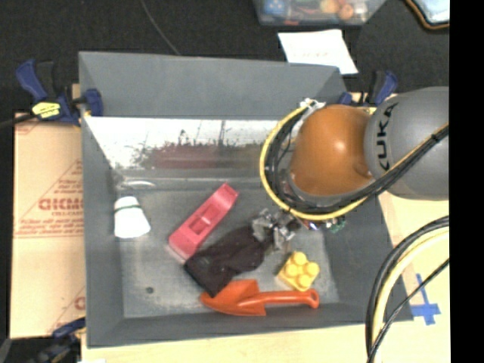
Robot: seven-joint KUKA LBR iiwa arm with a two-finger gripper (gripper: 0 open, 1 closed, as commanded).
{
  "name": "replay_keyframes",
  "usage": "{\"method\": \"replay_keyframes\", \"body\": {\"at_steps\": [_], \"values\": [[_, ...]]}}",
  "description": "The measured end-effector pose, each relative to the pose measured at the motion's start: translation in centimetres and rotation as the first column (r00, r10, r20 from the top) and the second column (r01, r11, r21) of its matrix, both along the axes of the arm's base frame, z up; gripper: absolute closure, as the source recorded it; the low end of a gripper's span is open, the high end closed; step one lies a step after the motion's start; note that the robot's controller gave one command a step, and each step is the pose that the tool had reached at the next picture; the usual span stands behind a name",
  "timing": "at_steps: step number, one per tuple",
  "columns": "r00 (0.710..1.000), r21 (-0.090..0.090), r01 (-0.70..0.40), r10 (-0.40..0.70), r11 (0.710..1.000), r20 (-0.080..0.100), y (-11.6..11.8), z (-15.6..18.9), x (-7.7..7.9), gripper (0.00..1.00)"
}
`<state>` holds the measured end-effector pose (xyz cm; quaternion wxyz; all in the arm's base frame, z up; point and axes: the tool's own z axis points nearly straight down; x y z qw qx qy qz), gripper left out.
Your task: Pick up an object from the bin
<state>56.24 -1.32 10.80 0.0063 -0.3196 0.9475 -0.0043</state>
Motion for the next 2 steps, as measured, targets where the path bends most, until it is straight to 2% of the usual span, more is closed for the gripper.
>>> {"method": "replay_keyframes", "body": {"at_steps": [1, 2], "values": [[0.949, -0.005, -0.316, 0.316, 0.949, 0.001, 1.9, 1.8, -1.8, 1.00], [0.960, 0.000, -0.279, 0.279, 0.960, -0.007, 1.6, 4.1, -1.5, 1.00]]}}
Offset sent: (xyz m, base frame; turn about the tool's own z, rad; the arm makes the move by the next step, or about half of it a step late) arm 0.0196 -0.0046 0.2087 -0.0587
